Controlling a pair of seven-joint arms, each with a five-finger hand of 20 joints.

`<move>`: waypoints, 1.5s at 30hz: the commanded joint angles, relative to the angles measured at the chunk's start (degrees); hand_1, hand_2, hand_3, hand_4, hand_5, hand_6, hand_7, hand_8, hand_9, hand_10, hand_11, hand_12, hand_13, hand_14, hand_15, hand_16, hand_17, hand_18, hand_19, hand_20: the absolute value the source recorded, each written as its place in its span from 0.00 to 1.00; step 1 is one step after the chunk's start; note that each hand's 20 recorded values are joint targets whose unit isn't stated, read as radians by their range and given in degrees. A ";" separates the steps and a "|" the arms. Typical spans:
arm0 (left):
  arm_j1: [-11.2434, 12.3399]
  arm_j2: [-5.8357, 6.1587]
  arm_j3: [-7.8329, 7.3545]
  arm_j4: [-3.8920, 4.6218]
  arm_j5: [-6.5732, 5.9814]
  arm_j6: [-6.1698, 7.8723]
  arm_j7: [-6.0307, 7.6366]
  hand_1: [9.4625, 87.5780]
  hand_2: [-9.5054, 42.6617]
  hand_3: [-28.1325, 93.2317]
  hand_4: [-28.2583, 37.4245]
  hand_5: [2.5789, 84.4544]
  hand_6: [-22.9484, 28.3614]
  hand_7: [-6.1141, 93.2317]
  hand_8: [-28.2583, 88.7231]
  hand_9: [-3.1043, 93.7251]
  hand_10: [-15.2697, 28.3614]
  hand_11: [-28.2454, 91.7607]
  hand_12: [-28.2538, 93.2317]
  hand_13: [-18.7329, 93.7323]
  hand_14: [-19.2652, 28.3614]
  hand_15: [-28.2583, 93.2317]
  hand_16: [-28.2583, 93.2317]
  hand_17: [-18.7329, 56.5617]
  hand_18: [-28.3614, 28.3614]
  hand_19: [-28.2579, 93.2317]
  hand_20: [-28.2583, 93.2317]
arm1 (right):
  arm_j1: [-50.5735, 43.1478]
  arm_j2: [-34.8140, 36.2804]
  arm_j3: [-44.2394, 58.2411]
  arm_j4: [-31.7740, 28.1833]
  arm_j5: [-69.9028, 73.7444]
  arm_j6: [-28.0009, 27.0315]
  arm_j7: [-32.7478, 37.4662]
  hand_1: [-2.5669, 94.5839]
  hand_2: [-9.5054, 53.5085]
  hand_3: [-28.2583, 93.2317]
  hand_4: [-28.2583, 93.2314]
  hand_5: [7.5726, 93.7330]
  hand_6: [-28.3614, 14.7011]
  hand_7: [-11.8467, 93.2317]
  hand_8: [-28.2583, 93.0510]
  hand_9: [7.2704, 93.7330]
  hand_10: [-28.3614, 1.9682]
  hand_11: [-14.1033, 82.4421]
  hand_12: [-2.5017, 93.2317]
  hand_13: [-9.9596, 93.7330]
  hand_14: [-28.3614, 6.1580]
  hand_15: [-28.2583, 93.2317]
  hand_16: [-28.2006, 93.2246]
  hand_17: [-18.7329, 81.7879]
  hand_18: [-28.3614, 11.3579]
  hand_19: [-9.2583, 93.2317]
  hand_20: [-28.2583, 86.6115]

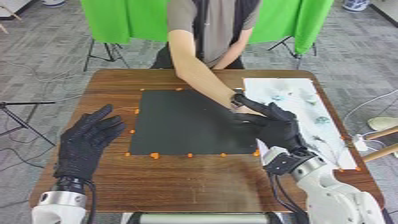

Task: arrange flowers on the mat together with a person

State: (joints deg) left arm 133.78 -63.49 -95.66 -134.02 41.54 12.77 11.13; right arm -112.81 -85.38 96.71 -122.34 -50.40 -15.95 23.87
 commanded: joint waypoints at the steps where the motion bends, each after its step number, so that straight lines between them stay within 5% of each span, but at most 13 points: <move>1: 0.52 0.13 0.31 0.16 -0.26 0.21 -0.22 0.18 0.42 0.84 0.02 0.49 0.72 0.17 0.17 0.46 0.94 0.50 0.32 0.44 1.00 0.70 0.11 0.22 1.00 0.88 0.00 | -1.01 -0.33 0.08 -0.29 0.05 0.32 0.23 0.17 0.40 0.93 0.00 0.50 0.61 0.23 0.13 0.54 0.29 0.30 0.14 0.52 0.18 0.57 0.30 0.25 0.24 0.61 0.38; 45: 0.71 0.10 0.22 -0.09 -0.43 0.70 -1.13 0.18 0.42 0.84 0.02 0.49 0.72 0.17 0.17 0.46 0.94 0.50 0.32 0.44 1.00 0.70 0.11 0.21 1.00 0.88 0.00 | -2.57 -1.04 1.06 -1.12 0.31 0.16 0.83 0.17 0.40 0.93 0.00 0.50 0.61 0.23 0.13 0.54 0.28 0.30 0.14 0.52 0.18 0.58 0.30 0.25 0.24 0.61 0.38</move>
State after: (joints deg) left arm 133.88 -63.27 -95.54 -134.04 41.38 13.08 10.89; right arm -114.68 -86.37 98.04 -122.91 -50.31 -16.32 24.99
